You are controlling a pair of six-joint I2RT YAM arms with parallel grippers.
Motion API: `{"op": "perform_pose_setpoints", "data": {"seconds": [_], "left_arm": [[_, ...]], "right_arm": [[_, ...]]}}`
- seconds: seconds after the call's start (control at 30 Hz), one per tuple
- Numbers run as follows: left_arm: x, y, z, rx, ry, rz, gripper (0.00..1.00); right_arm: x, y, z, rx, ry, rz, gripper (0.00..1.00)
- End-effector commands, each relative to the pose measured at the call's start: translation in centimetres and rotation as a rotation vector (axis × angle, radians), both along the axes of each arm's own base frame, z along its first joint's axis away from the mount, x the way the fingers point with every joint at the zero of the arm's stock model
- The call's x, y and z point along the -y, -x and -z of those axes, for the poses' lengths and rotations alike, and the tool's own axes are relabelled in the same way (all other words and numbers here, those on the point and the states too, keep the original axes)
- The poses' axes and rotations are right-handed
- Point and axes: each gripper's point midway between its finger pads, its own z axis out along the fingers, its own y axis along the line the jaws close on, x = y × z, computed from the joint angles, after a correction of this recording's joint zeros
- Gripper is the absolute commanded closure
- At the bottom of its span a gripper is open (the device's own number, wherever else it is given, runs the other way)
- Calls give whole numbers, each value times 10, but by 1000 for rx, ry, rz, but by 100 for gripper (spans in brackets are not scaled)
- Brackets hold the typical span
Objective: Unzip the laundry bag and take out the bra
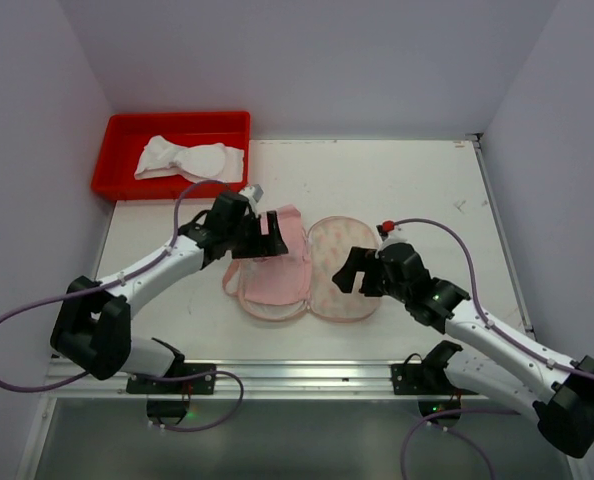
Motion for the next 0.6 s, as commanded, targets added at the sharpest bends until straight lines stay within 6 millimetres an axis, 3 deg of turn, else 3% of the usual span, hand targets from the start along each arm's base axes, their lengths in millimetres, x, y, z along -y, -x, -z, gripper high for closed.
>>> {"op": "perform_pose_setpoints", "data": {"seconds": [0.0, 0.2, 0.43, 0.53, 0.57], "left_arm": [[-6, 25, 20, -50, -64, 60, 14], [-6, 31, 39, -97, -96, 81, 21], [-3, 22, 58, -111, -149, 98, 24], [-2, 20, 62, -117, -162, 109, 30], [0, 21, 62, -120, -159, 115, 38]], "right_arm": [[4, 1, 14, -29, 24, 5, 9], [2, 5, 33, -80, 38, -8, 10], [-5, 6, 41, -104, 22, -24, 10], [-5, 5, 46, -117, 31, -24, 10], [-8, 8, 46, -127, 20, -43, 10]]}}
